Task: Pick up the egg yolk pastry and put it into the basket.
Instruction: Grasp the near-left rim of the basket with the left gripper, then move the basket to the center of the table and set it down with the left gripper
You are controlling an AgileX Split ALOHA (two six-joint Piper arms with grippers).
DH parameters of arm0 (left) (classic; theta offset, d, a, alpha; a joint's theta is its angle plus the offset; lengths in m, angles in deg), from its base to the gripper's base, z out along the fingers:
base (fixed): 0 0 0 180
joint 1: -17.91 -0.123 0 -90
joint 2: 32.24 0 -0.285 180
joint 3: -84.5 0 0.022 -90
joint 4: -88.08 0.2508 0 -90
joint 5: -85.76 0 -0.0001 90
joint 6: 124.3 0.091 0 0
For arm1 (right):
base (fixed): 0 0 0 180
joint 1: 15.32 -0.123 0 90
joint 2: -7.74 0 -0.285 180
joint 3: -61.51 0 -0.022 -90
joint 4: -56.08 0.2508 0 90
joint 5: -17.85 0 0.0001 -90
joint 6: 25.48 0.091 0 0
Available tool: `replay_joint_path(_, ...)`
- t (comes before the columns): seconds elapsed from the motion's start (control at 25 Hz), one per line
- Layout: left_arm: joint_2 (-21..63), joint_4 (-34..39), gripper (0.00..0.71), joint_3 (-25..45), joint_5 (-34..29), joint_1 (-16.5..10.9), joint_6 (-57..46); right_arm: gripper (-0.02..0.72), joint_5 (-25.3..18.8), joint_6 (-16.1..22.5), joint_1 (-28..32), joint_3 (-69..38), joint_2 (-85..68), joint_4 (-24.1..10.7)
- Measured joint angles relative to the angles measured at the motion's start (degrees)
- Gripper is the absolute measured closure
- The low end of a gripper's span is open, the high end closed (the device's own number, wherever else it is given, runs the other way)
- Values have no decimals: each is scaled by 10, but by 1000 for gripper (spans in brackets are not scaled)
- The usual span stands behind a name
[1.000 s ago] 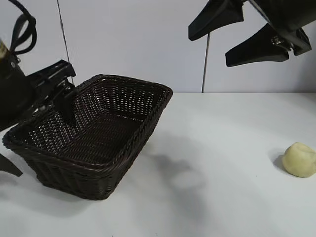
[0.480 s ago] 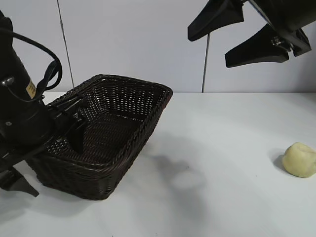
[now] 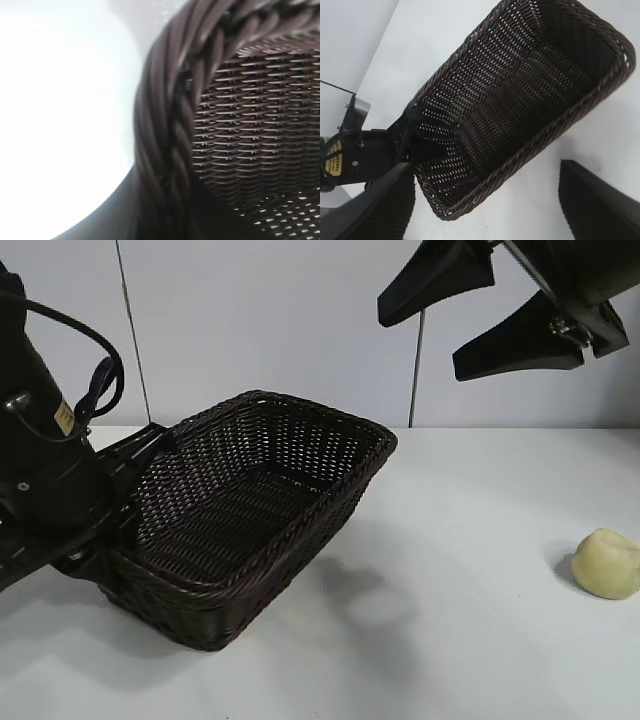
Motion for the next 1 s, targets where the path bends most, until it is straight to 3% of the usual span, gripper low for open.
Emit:
replay_joint_path(0.24, 14, -52, 612, -36, -29, -47, 97, 133, 0, 0, 0, 0, 0, 0)
replay_joint_path(0.44, 20, -165, 612, -70, -72, -117, 305, 133, 0, 0, 0, 0, 0, 0)
replay_joint_path(0.56, 20, -226, 612, -82, -90, -144, 440, 133, 0, 0, 0, 0, 0, 0)
replay_joint_path(0.76, 20, -290, 612, -116, -120, -160, 640, 133, 0, 0, 0, 0, 0, 0)
replay_joint_path(1.0, 19, -298, 612, -162, -167, -160, 776, 133, 0, 0, 0, 0, 0, 0)
